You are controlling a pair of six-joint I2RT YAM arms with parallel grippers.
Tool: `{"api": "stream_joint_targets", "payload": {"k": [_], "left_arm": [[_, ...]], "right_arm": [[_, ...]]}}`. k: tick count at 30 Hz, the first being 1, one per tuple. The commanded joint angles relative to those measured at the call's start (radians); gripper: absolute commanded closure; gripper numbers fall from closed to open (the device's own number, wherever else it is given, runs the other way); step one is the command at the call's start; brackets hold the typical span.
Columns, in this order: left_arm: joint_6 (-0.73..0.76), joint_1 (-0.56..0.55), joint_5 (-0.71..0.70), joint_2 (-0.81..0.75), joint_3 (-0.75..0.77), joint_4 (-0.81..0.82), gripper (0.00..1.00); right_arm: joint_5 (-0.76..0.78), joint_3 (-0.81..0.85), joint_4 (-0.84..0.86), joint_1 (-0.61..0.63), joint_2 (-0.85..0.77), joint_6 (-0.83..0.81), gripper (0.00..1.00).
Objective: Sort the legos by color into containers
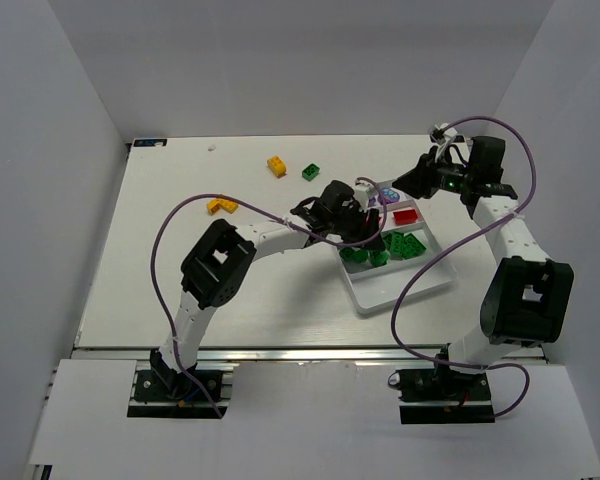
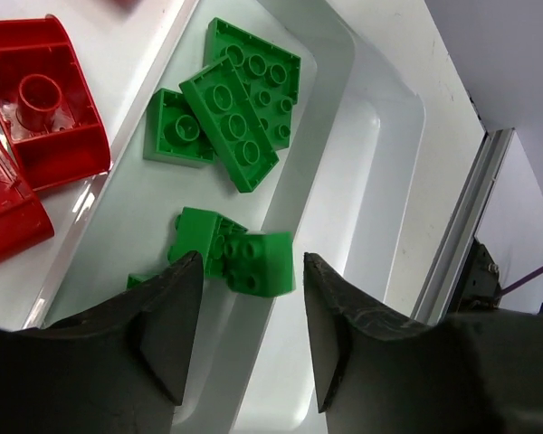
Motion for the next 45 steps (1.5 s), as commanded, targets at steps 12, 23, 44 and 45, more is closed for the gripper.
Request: {"api": "stream_joint_targets", "payload": {"k": [12,23,44,45], "left_arm": [[0.032,0.108,-0.198,-0.098,0.037,-0.115,0.64],[0.162,0.275,-0.580,0.010,0.268,-0.302,0.34],[0.351,0.312,-0.612,0.310,0.541,-0.248,0.18],[0.356,0.312,-0.626,0.316,0.544,-0.247,0.18]], "right_arm": [[0.000,-0.033,0.000,-0.017,-0.049,-0.036,0.63],[-0.001,-0.057,-0.002,-0.018,-0.052,-0.049,0.62],[-0.021,-0.039,0.026,-0.037,-0.008,-0.025,0.61],[-0.023,-0.039,0.029,-0.038,-0.006,-0.020,0.61]]}}
